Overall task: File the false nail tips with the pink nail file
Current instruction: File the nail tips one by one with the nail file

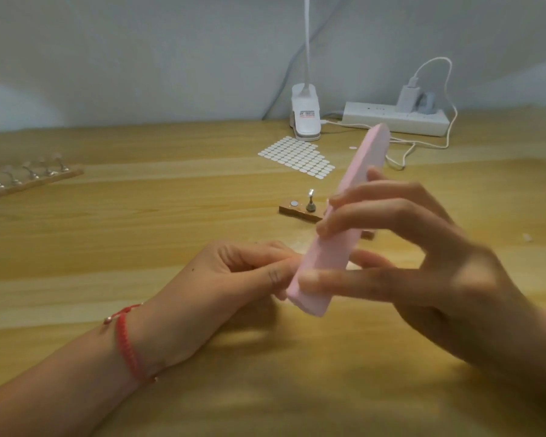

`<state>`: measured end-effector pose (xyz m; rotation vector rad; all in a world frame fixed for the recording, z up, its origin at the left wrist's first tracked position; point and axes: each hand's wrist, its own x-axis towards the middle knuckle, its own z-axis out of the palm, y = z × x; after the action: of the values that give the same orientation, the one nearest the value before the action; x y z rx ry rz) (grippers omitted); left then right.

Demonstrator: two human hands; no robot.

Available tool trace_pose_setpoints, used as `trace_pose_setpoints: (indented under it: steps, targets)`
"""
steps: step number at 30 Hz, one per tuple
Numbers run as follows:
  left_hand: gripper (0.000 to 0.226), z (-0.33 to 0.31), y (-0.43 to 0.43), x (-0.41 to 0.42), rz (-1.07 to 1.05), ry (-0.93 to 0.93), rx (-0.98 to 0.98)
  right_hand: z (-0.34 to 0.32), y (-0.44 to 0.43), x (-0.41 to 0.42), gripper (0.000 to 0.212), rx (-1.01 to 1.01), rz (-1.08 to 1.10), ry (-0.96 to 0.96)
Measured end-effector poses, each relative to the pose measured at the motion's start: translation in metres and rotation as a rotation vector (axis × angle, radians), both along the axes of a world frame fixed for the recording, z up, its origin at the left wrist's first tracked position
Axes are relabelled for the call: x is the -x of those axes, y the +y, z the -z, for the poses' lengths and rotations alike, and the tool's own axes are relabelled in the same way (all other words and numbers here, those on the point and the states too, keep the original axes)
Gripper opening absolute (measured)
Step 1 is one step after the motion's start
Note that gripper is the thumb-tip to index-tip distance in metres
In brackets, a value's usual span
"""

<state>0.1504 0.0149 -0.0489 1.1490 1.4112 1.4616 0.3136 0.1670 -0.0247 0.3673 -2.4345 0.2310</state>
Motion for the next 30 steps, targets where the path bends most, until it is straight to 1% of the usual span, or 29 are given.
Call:
trace_pose_setpoints:
  steps: [4, 7, 11, 14, 15, 17, 19, 21, 23, 24, 26, 27, 28, 30]
  targets:
    - [0.037, -0.001, 0.0, -0.002, -0.033, -0.032, 0.007, 0.003, -0.002, 0.001, 0.027, -0.12, -0.071, -0.003]
    - [0.037, -0.001, 0.0, -0.001, -0.06, -0.061, 0.023, 0.0, 0.002, 0.002, 0.029, -0.066, 0.005, 0.024]
    - [0.035, -0.003, 0.0, -0.003, -0.023, -0.088, 0.01, 0.003, -0.004, 0.001, 0.029, -0.08, -0.08, -0.022]
    - [0.03, -0.001, 0.001, -0.003, -0.027, -0.044, -0.002, 0.0, -0.001, 0.002, 0.028, -0.038, 0.007, 0.023]
    - [0.03, -0.001, 0.0, -0.003, -0.017, -0.039, -0.005, 0.0, -0.002, 0.002, 0.026, -0.012, -0.003, 0.015]
    - [0.036, -0.002, -0.001, -0.003, 0.004, -0.048, -0.006, 0.002, -0.007, 0.001, 0.023, 0.004, -0.072, -0.03]
    - [0.034, -0.002, 0.0, -0.003, 0.002, -0.032, -0.004, 0.002, -0.005, 0.001, 0.025, -0.053, -0.036, -0.006]
    - [0.026, -0.002, 0.001, -0.003, -0.011, -0.031, -0.002, 0.001, -0.002, 0.002, 0.027, -0.038, 0.017, 0.03]
    - [0.027, -0.002, 0.001, -0.003, -0.013, -0.061, -0.001, 0.005, -0.007, 0.002, 0.026, 0.02, -0.061, -0.007]
    - [0.029, -0.002, 0.0, -0.004, -0.016, -0.069, 0.0, 0.006, -0.009, 0.002, 0.028, 0.011, -0.083, -0.015]
    - [0.026, -0.002, 0.001, -0.005, -0.02, -0.055, -0.003, 0.005, -0.009, 0.003, 0.036, -0.035, -0.014, 0.028]
    - [0.024, -0.003, 0.0, -0.005, -0.023, -0.053, -0.009, 0.004, -0.007, 0.003, 0.036, -0.014, 0.009, 0.047]
    - [0.022, -0.004, 0.0, -0.006, -0.023, -0.059, -0.016, 0.004, -0.005, 0.003, 0.033, 0.015, -0.002, 0.053]
    - [0.023, -0.004, -0.001, -0.006, -0.011, -0.061, -0.028, 0.008, -0.01, 0.002, 0.027, -0.006, -0.083, 0.013]
